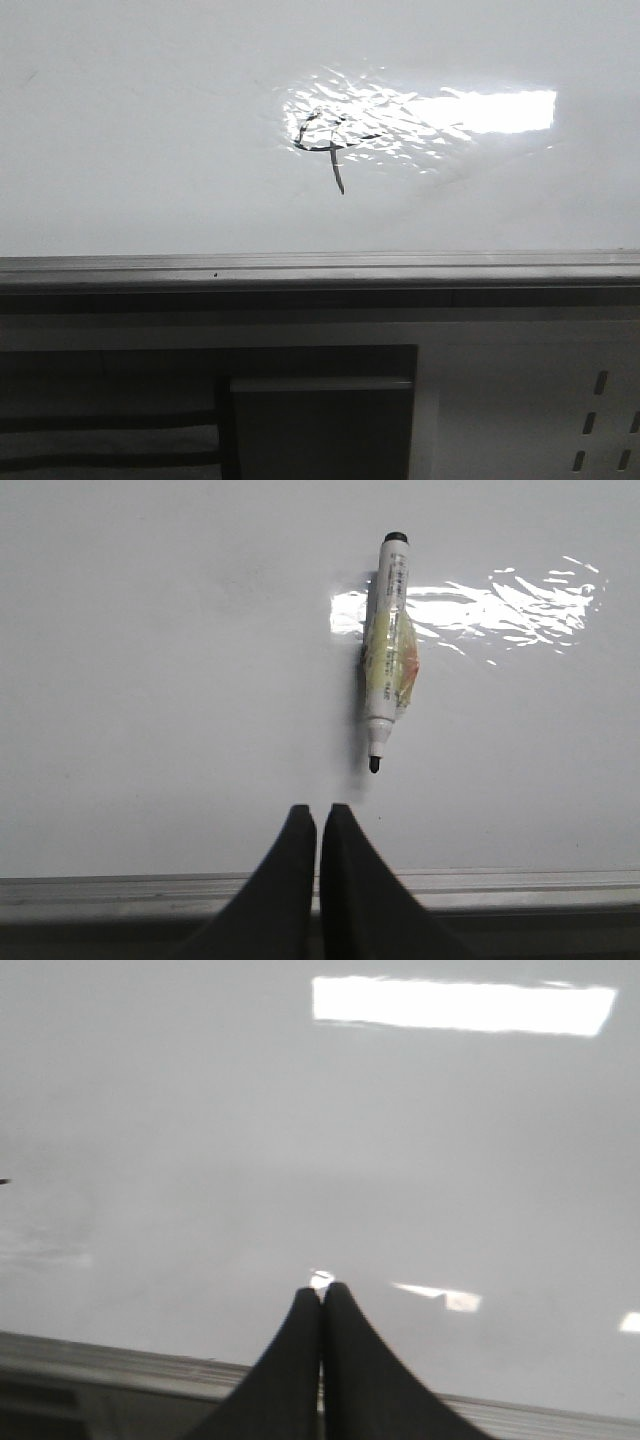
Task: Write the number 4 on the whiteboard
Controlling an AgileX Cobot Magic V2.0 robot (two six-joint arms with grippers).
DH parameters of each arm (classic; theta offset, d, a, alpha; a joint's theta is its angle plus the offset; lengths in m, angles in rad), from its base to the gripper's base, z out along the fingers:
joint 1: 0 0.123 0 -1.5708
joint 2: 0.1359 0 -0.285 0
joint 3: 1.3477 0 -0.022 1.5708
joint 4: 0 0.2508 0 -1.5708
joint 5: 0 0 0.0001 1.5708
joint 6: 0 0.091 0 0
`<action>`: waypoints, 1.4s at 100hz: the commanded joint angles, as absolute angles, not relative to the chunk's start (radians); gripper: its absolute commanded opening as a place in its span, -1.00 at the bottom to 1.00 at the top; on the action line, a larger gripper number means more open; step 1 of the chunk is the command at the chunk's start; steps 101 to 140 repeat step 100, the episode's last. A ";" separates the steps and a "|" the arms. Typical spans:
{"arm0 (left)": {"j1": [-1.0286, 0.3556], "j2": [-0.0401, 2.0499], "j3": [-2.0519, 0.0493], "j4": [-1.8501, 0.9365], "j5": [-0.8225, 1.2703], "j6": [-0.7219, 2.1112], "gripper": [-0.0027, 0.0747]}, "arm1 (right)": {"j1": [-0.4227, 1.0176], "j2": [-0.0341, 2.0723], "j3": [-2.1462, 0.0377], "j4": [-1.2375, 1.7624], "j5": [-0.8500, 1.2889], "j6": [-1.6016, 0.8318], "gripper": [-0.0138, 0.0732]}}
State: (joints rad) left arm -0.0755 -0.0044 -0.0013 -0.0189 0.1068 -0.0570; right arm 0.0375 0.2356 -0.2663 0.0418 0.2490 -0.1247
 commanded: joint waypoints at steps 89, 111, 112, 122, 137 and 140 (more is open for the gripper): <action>-0.072 -0.031 0.024 -0.028 0.022 -0.060 -0.98 | -0.024 -0.030 0.028 0.040 -0.014 -0.123 -0.85; -0.072 -0.031 0.024 -0.028 0.022 -0.060 -0.98 | -0.024 -0.030 0.028 0.040 -0.014 -0.123 -0.85; -0.072 -0.031 0.024 -0.028 0.022 -0.060 -0.98 | -0.024 -0.030 0.028 0.040 -0.014 -0.123 -0.85; -0.072 -0.031 0.024 -0.028 0.022 -0.060 -0.98 | -0.024 -0.030 0.028 0.040 -0.014 -0.123 -0.85; -0.072 -0.031 0.024 -0.028 0.022 -0.060 -0.98 | -0.024 -0.030 0.028 0.040 -0.014 -0.123 -0.85; -0.072 -0.031 0.024 -0.028 0.022 -0.060 -0.98 | -0.024 -0.030 0.028 0.040 -0.014 -0.123 -0.85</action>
